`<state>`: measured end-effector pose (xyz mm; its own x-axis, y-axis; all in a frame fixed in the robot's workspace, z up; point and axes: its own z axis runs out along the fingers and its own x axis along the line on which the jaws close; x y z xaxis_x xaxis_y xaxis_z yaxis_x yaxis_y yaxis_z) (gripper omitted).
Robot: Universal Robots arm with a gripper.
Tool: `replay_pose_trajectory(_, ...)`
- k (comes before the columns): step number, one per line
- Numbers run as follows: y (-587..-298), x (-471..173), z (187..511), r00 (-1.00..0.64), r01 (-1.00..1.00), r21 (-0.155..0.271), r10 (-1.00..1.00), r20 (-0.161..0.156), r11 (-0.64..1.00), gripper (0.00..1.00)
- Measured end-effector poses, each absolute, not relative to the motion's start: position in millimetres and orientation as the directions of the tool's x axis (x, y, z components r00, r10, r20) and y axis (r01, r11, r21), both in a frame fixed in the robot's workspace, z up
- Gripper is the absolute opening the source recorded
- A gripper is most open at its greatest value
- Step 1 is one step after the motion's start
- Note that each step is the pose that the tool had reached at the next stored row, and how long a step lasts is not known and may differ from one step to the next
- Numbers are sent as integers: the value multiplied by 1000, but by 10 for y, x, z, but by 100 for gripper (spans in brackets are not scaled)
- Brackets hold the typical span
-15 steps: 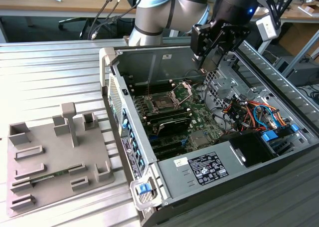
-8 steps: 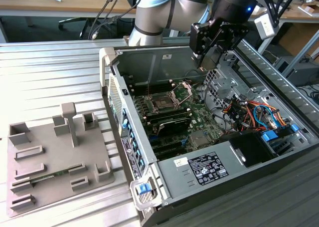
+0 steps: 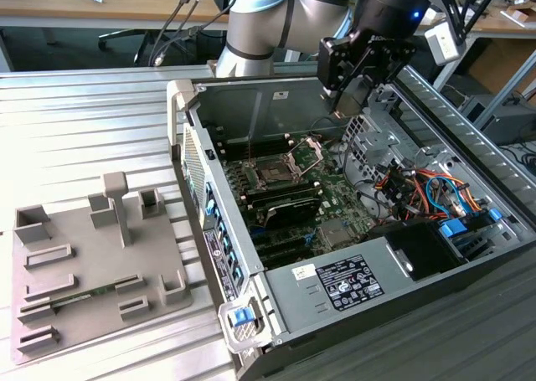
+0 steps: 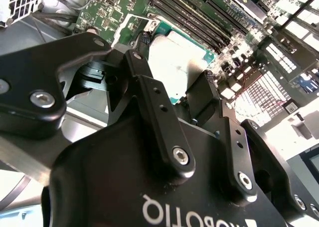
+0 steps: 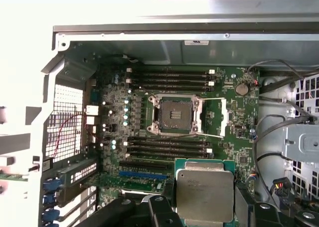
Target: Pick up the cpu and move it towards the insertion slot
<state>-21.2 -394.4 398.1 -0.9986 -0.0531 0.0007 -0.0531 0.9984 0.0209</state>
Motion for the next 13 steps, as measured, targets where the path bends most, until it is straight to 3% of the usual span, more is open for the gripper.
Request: replay_pose_trajectory(13,-3925,-212,3961,-999,-53,21,-53,1,998,55)
